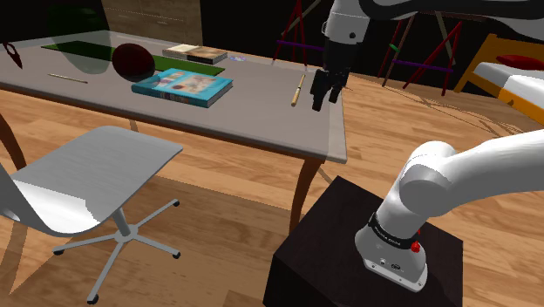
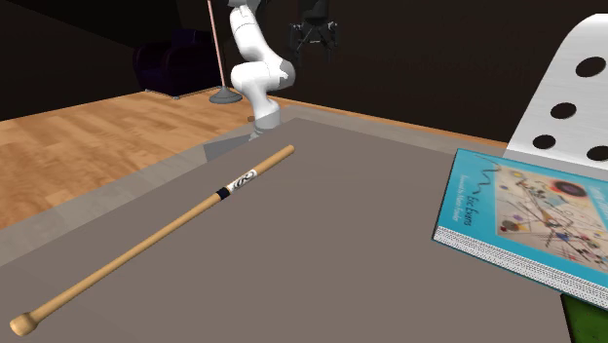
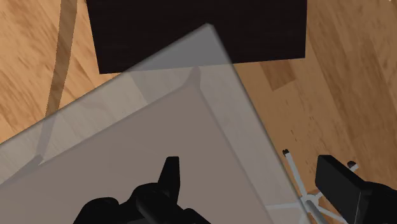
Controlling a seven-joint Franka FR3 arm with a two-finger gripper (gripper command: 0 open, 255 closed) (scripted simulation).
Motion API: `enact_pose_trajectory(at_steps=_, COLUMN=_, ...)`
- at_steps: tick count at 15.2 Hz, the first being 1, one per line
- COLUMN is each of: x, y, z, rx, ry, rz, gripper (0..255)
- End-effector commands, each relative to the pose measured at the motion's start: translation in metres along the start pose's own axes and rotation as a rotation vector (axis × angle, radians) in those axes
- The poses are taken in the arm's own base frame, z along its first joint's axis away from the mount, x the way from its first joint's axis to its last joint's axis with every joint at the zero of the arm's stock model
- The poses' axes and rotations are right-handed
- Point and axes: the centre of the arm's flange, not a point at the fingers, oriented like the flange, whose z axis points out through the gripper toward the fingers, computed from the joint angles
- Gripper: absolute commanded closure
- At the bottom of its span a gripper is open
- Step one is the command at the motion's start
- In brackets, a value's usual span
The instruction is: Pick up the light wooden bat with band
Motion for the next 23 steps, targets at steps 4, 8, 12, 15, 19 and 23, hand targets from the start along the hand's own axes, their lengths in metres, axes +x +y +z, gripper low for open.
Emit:
enact_pose_trajectory(at_steps=4, x=0.036, y=0.014, z=0.006, rx=0.001, ry=0.0, rz=0.085, gripper=0)
enact_pose_trajectory(at_steps=8, x=0.083, y=0.038, z=0.013, rx=0.002, ry=0.001, rz=0.198, gripper=0)
enact_pose_trajectory(at_steps=12, x=0.127, y=0.067, z=0.021, rx=0.004, ry=0.002, rz=0.311, gripper=0)
enact_pose_trajectory(at_steps=15, x=0.157, y=0.091, z=0.027, rx=0.005, ry=0.002, rz=0.396, gripper=0)
enact_pose_trajectory(at_steps=19, x=0.194, y=0.128, z=0.035, rx=0.006, ry=0.003, rz=0.509, gripper=0)
enact_pose_trajectory(at_steps=23, x=0.227, y=0.169, z=0.042, rx=0.007, ry=0.004, rz=0.622, gripper=0)
